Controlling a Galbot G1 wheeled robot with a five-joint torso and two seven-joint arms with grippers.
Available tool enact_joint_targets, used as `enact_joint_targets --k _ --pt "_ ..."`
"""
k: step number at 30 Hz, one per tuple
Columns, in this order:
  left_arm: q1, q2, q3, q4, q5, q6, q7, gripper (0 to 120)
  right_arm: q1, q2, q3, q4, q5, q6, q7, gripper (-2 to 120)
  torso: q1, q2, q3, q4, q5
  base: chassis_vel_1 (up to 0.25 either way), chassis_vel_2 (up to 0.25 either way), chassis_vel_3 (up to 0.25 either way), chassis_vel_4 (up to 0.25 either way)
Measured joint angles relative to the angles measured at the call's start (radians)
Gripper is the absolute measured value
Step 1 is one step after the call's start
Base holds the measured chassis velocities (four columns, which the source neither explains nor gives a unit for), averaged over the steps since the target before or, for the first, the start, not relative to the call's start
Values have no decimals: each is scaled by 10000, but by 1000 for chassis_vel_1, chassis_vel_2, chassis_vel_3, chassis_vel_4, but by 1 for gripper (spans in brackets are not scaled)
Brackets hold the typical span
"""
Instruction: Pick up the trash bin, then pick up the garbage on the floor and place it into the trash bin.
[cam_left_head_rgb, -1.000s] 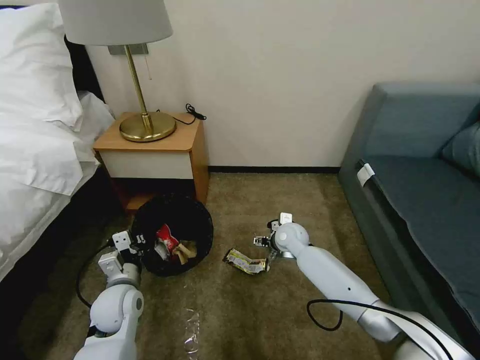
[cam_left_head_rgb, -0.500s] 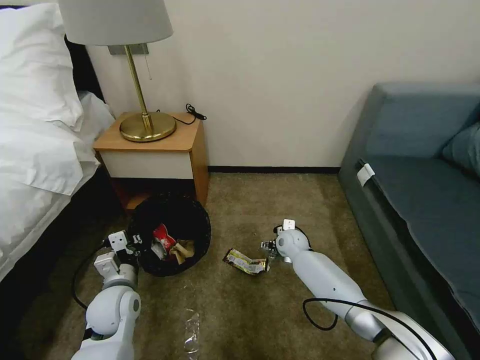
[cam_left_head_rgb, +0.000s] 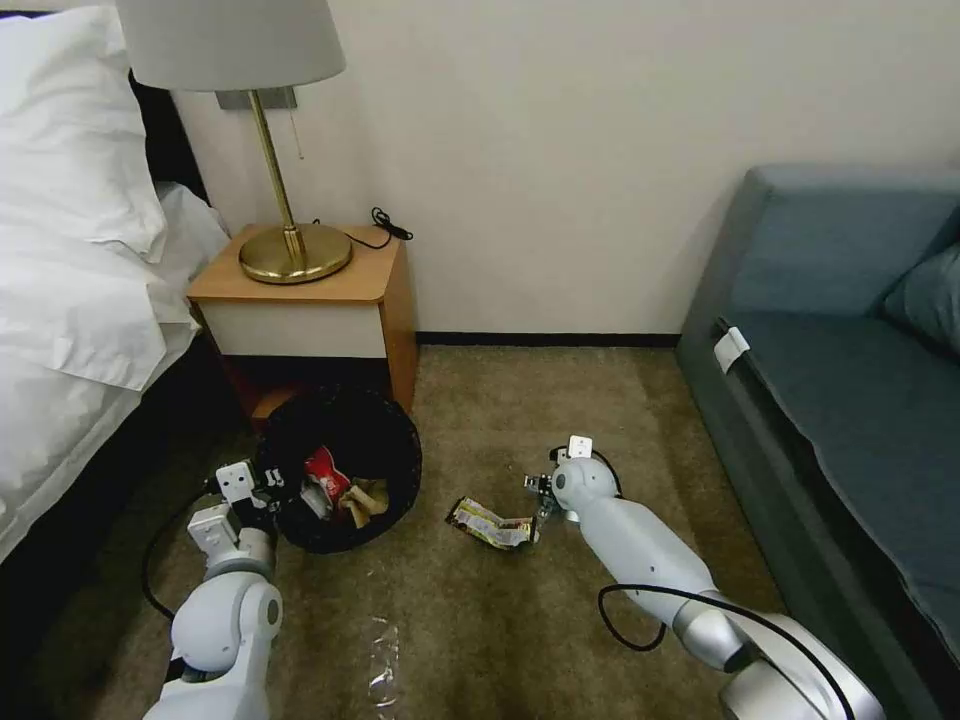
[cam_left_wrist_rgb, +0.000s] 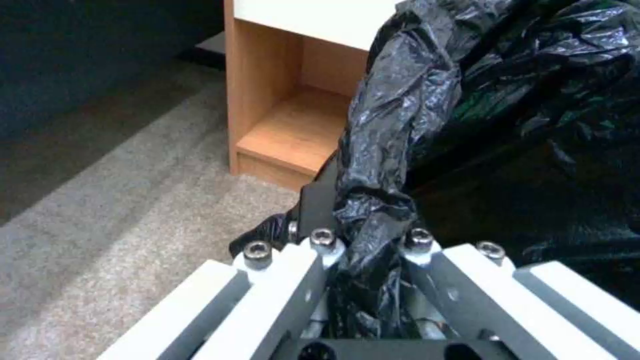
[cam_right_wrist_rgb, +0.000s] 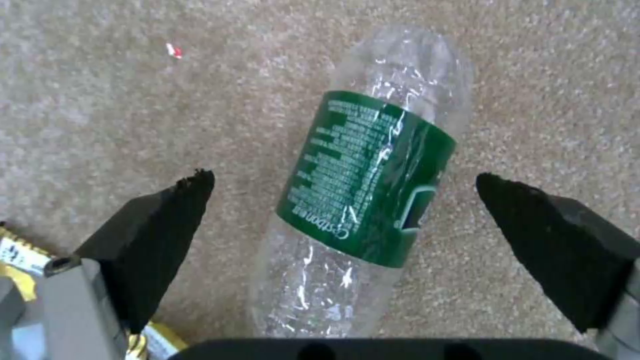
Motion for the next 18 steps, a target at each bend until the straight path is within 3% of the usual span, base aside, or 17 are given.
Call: enact_joint_targets --k 13,18 --pt "171 -32 -120 -146 51 4 -20 3 -47 153 133 -624 -592 442 -612 100 0 0 0 0 0 0 0 0 0" --pt "165 -42 -91 -208 67 28 -70 3 -89 178 185 -694 -741 703 -785 82 0 0 0 0 0 0 0 0 0"
